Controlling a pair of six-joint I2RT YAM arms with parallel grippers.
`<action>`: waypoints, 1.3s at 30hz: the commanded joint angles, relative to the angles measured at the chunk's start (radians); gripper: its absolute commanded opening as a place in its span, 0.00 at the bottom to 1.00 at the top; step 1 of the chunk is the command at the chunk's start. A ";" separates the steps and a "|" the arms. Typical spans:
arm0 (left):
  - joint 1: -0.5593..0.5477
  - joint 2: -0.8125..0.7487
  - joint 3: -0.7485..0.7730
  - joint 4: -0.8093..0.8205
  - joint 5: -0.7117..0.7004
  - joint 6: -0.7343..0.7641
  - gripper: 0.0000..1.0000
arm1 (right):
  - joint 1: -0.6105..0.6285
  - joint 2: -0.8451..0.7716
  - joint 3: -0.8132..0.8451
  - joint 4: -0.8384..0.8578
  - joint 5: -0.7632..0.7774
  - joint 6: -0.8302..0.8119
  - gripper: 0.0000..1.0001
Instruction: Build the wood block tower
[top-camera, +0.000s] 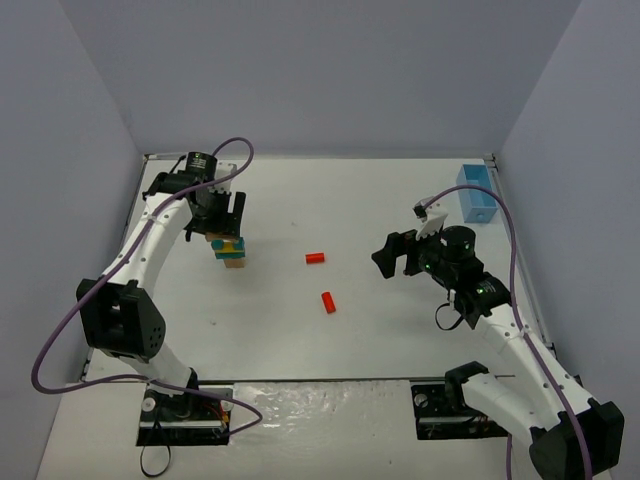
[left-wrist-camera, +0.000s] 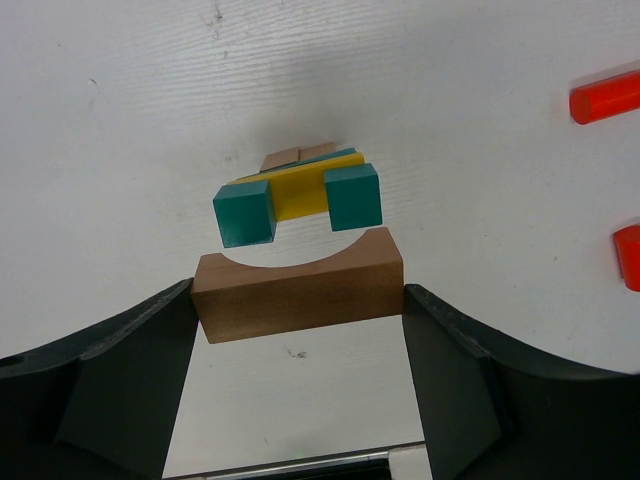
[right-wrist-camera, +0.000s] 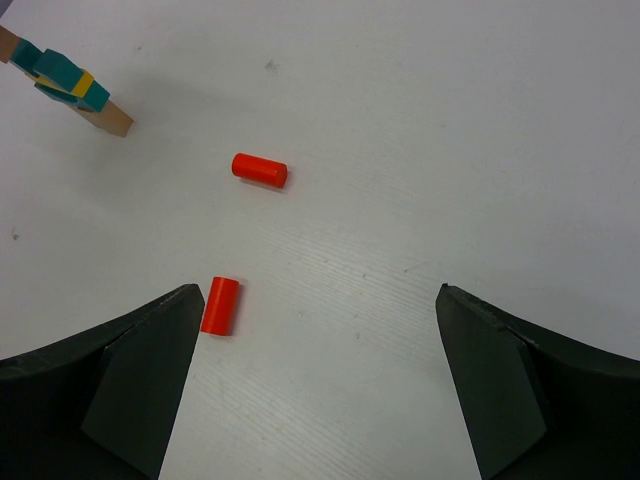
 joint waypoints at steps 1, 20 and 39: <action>0.019 -0.026 -0.006 0.063 0.015 0.029 0.01 | 0.000 0.009 0.036 0.056 0.020 -0.009 1.00; 0.030 0.027 0.012 0.079 0.030 0.012 0.01 | -0.001 0.009 0.035 0.057 0.030 -0.010 1.00; 0.044 0.043 0.026 0.087 0.071 -0.007 0.00 | -0.001 0.014 0.034 0.059 0.025 -0.011 1.00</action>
